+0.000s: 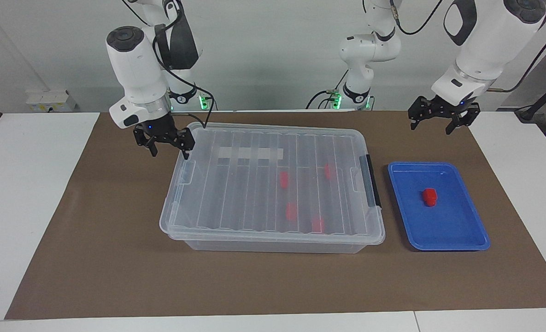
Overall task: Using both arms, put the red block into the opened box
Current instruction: 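Slide the clear lid toward the right gripper to open the box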
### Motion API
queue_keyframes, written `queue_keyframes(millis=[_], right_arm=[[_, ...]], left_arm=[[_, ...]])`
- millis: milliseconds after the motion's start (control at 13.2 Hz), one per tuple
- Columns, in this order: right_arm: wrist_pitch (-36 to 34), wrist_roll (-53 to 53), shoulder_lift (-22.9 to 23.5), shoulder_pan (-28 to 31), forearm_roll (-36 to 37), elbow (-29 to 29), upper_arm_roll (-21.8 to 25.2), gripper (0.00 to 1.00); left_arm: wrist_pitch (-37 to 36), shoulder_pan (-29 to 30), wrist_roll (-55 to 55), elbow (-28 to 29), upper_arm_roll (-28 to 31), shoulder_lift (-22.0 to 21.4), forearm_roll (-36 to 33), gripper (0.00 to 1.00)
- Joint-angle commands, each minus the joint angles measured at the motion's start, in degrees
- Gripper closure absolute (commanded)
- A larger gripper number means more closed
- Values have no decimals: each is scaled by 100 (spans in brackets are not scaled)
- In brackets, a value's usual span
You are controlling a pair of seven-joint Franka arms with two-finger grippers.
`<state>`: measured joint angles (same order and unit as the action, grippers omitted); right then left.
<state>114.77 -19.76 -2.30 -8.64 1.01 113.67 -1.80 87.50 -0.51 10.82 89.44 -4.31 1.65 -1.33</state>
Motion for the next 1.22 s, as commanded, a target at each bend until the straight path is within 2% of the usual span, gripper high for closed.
queue_keyframes(millis=[0, 380, 1140], right_arm=[[151, 235, -271, 38, -57, 488, 4, 0], [46, 570, -394, 178, -48, 709, 22, 0], [-69, 2159, -465, 1513, 57, 859, 30, 0]], left_arm=[[57, -11, -53, 117, 9, -130, -96, 0], [57, -11, -53, 126, 9, -130, -96, 0], [57, -11, -53, 117, 9, -121, -96, 0]])
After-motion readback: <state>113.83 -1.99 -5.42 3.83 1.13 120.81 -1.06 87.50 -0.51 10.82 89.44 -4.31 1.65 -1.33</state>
